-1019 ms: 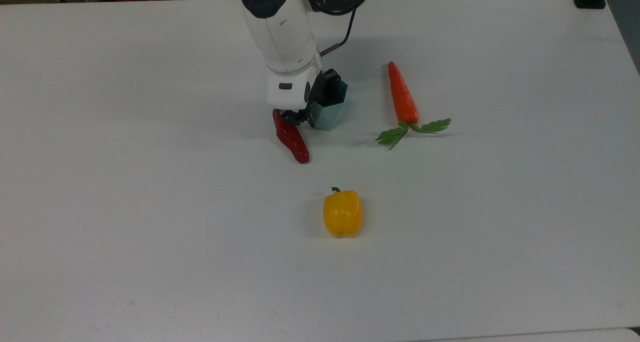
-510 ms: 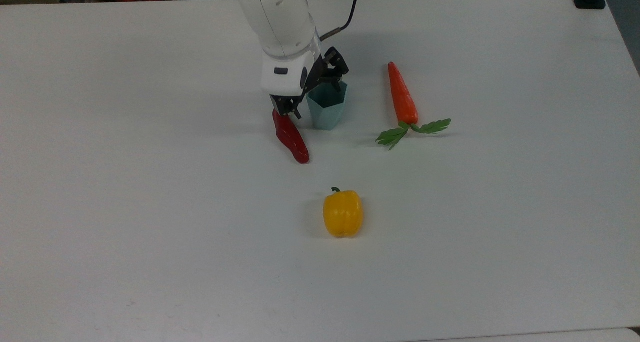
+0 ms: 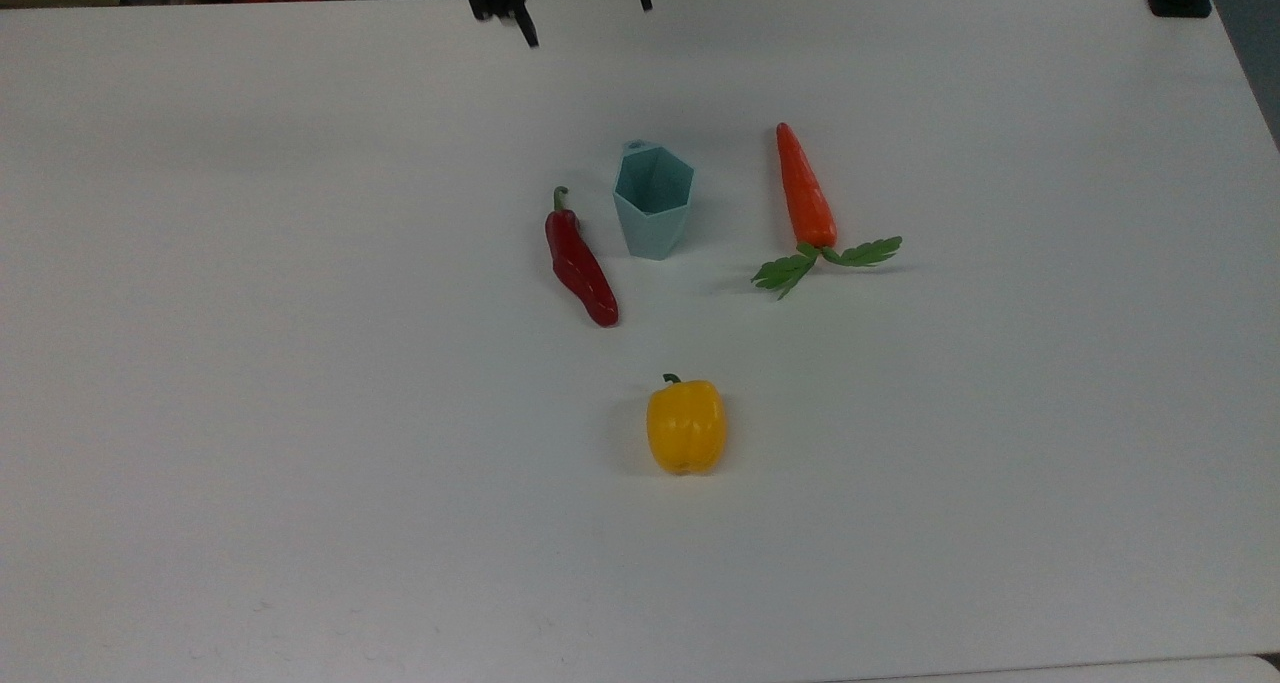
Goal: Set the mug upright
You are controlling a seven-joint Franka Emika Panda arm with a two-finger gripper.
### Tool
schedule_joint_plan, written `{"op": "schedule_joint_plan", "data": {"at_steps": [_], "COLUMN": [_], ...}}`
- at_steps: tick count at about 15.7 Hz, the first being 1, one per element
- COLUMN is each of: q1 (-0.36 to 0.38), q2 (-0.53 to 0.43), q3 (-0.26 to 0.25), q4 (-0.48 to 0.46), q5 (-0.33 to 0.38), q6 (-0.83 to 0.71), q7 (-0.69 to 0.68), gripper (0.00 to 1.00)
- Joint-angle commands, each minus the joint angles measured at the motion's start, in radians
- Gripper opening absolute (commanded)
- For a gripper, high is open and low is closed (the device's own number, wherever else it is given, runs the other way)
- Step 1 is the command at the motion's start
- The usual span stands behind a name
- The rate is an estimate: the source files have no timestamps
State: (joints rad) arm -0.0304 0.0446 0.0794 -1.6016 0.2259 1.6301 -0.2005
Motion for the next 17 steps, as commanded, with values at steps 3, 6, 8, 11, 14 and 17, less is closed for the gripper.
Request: {"op": "schedule_joint_plan", "data": {"at_steps": [3, 6, 8, 11, 14, 17], "q1": [-0.011, 0.006, 0.049, 0.056, 0.061, 0.078], "q2": [-0.083, -0.094, -0.094, -0.092, -0.092, -0.092], "q3": [-0.036, -0.072, -0.096, -0.099, -0.099, -0.099], "q4": [0.088, 0.072, 0.028, -0.007, -0.012, -0.021], "q5": [-0.069, -0.114, -0.119, -0.117, -0.119, -0.119], "q6": [-0.191, -0.142, -0.037, 0.045, 0.079, 0.076], "q7": [0.18, 0.191, 0.187, 0.185, 0.179, 0.174], "gripper": [1.0, 1.0, 1.0, 1.0, 1.0, 1.0]}}
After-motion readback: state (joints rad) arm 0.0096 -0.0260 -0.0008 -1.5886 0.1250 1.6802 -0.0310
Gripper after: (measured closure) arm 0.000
